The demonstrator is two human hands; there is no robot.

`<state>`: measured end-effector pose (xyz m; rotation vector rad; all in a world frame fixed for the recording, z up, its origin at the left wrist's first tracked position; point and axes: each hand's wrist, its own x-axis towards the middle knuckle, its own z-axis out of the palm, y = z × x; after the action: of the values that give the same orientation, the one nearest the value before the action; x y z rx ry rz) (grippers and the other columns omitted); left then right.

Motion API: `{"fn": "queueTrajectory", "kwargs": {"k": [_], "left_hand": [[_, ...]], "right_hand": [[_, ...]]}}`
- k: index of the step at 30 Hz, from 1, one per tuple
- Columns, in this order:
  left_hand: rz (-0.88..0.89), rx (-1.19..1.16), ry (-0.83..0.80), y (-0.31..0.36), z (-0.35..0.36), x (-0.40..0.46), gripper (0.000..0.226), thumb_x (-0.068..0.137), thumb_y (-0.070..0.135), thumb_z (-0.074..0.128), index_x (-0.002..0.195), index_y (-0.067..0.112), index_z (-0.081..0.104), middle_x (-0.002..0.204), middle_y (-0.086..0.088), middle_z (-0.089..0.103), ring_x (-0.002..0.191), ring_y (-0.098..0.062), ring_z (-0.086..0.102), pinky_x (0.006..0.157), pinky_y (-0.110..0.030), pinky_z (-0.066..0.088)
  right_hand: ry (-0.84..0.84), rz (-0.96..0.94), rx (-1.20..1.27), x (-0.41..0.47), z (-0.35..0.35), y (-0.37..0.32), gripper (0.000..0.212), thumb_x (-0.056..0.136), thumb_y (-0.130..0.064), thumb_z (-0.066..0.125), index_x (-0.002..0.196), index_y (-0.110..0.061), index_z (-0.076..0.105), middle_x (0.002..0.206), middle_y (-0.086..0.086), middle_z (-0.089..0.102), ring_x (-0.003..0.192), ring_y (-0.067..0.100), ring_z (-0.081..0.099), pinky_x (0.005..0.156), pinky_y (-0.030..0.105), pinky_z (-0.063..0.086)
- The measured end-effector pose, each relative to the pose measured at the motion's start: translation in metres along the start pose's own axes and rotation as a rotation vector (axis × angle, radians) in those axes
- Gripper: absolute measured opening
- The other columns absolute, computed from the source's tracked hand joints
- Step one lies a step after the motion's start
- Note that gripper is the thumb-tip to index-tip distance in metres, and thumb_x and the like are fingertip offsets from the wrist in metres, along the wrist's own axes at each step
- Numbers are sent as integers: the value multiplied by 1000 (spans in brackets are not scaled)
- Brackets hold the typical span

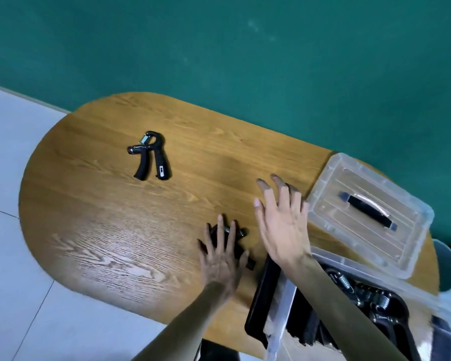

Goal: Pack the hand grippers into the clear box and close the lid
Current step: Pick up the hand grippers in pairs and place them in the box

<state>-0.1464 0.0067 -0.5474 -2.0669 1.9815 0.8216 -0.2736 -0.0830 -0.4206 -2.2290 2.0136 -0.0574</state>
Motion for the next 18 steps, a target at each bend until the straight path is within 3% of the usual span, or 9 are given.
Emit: {"fn": "queueTrajectory", "kwargs": {"k": [5,9,15,18], "left_hand": [[21,-76,38,-7,8,7,88,97,61,37,159,32,-18,167,-5,-28,151,-42,-21,122,-63,-3],[14,-122,91,-22,4,12,97,95,37,58,161,27,-12,168,-10,-24,153,-40,-17,124,-61,4],[5,-72,113,-59,-2,16,102,88,36,68,163,17,1,170,-18,-8,155,-40,-3,126,-56,8],[-13,-87,181,-78,-6,19,96,89,21,66,163,15,6,170,-18,-4,156,-35,-1,122,-54,11]], "right_hand": [[6,-81,-25,42,19,-7,43,108,-37,29,143,-18,45,150,14,41,119,37,47,86,52,44],[-24,-126,-15,68,44,-22,41,108,-37,29,141,-17,44,149,15,41,117,37,46,85,52,41],[-76,-206,-4,95,71,-58,37,109,-33,33,139,-15,45,144,17,46,112,36,50,84,51,44],[-117,-243,-6,111,79,-79,39,108,-35,34,139,-15,46,143,17,47,109,35,52,82,50,44]]}}
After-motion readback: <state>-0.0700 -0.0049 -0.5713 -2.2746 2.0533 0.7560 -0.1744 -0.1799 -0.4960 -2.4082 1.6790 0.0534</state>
